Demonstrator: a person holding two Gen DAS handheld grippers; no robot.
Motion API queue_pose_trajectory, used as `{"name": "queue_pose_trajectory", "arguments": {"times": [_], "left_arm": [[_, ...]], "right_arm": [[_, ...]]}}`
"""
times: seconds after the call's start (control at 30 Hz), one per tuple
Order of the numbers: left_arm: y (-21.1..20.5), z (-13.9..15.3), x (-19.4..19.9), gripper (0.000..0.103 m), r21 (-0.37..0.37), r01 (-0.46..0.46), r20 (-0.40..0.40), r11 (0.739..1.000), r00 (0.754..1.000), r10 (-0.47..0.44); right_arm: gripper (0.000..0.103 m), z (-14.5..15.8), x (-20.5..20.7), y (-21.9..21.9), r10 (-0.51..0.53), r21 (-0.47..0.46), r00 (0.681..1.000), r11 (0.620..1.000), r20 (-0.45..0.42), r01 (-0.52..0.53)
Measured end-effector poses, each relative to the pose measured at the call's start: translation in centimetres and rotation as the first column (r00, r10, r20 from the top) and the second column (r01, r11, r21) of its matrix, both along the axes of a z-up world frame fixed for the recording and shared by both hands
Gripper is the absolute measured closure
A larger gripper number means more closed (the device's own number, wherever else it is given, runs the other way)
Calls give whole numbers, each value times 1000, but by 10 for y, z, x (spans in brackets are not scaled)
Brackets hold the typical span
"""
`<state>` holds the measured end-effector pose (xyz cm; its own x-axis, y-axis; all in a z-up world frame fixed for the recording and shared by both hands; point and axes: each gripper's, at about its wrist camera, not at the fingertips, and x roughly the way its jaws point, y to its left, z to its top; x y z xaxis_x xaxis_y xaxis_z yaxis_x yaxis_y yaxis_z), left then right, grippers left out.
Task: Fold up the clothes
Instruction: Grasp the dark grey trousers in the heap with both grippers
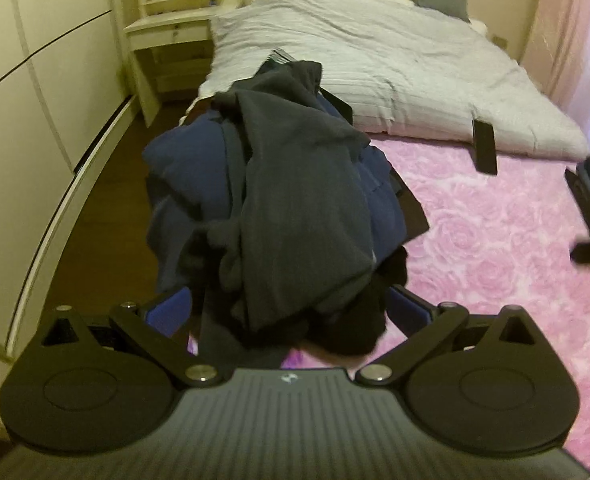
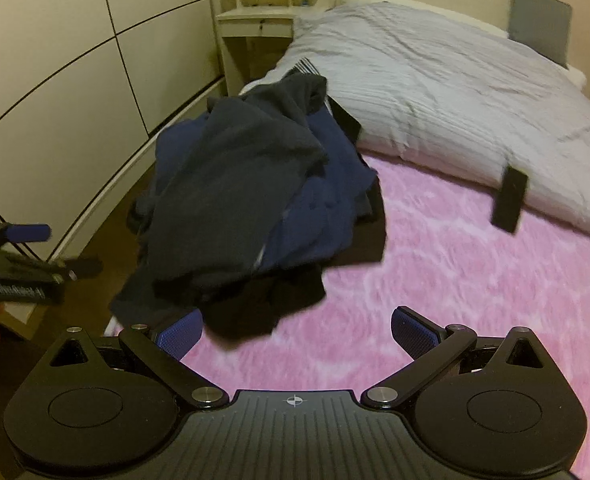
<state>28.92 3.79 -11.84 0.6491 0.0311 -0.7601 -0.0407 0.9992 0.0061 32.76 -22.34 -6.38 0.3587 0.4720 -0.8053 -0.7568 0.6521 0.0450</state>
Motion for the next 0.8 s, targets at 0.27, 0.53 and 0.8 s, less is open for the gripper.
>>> {"name": "queue_pose_trajectory", "arguments": {"times": [0.27,0.53,0.8], "left_arm": [[20,-52,82,5,31,-13,3,999,1000,13],[34,-103,124,30,12,-129,-28,992,991,129],[28,-113,122,42,43,-126,0,991,992,127]], "right_arm": [[0,-29,96,107,151,29,988,988,27,-152],[16,-72,163,234,326,107,945,939,27,-327],[17,-126,198,336,390,55,921,920,-23,-388]]}}
